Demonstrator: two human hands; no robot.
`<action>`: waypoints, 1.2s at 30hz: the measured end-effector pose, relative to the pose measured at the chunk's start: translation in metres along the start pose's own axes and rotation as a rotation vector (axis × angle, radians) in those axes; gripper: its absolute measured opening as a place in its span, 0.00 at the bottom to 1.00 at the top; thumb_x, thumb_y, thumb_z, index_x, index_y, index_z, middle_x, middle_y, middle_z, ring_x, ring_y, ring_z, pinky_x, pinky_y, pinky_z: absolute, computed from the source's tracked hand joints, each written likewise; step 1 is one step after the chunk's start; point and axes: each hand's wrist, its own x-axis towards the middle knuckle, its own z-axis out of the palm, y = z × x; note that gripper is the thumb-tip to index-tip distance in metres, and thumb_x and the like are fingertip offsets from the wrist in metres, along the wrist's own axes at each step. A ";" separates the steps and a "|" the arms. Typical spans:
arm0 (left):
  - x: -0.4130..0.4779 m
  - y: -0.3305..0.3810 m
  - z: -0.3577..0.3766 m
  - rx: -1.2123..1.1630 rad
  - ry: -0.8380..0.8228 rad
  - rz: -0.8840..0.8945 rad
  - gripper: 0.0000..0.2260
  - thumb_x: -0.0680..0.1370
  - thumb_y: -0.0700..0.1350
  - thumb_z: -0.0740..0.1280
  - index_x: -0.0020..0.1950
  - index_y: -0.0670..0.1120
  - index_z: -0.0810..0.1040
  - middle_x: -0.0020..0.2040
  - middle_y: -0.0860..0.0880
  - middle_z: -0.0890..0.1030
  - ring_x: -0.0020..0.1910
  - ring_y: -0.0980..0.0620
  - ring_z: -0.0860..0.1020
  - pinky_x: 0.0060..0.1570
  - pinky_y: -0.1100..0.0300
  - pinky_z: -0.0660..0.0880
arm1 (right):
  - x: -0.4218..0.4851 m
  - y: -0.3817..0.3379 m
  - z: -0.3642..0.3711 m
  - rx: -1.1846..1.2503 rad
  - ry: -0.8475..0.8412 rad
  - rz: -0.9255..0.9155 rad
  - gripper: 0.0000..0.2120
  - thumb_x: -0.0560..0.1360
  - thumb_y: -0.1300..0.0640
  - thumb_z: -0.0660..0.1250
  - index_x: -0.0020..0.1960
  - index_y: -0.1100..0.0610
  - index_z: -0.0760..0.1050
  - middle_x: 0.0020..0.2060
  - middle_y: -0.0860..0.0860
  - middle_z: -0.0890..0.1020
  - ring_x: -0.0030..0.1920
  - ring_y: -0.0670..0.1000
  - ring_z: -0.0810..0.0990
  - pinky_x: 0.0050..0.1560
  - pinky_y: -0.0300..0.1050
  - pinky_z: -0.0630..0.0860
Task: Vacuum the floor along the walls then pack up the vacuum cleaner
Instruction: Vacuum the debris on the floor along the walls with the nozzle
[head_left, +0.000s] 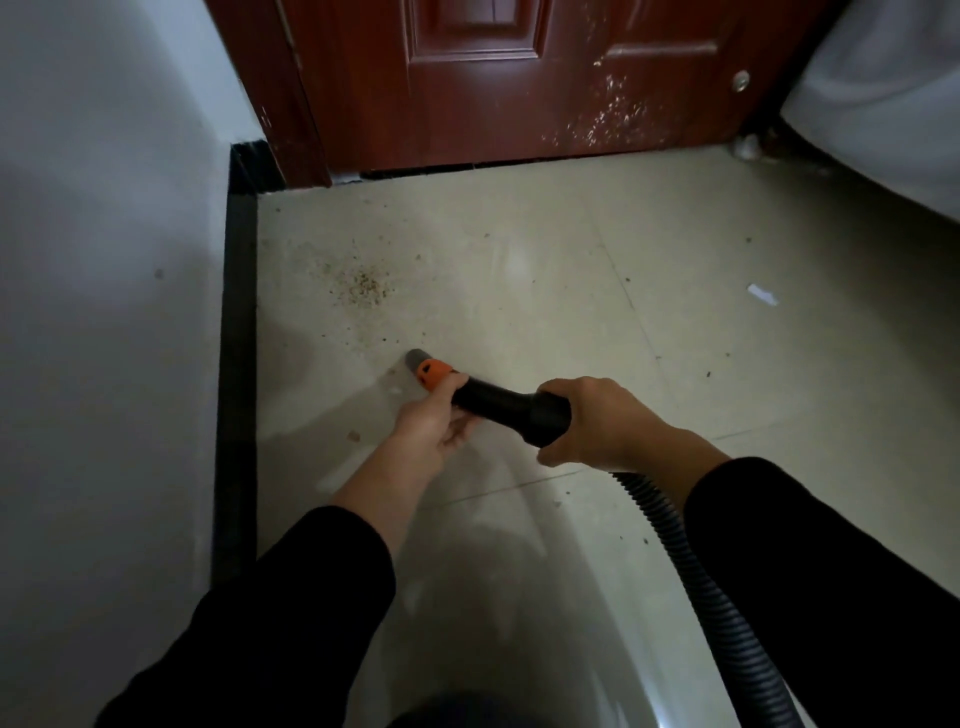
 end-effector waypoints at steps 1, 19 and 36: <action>0.000 0.002 0.002 -0.005 -0.008 -0.002 0.11 0.78 0.49 0.69 0.49 0.41 0.77 0.39 0.45 0.82 0.38 0.52 0.81 0.37 0.63 0.76 | 0.001 -0.002 -0.005 -0.005 -0.007 0.011 0.16 0.63 0.52 0.76 0.47 0.45 0.75 0.38 0.44 0.79 0.40 0.48 0.78 0.37 0.43 0.74; 0.011 0.033 0.022 -0.187 -0.019 -0.030 0.15 0.78 0.51 0.69 0.55 0.39 0.77 0.43 0.44 0.83 0.38 0.53 0.81 0.31 0.64 0.77 | 0.037 -0.021 -0.059 -0.110 -0.083 0.032 0.17 0.62 0.53 0.76 0.49 0.47 0.77 0.40 0.47 0.79 0.40 0.48 0.78 0.38 0.43 0.75; 0.026 0.041 -0.023 -0.260 0.054 0.036 0.12 0.78 0.49 0.69 0.50 0.40 0.76 0.43 0.45 0.82 0.42 0.53 0.82 0.38 0.64 0.77 | 0.064 -0.057 -0.042 -0.191 -0.114 -0.143 0.16 0.65 0.53 0.75 0.49 0.47 0.74 0.38 0.45 0.78 0.38 0.47 0.77 0.34 0.40 0.71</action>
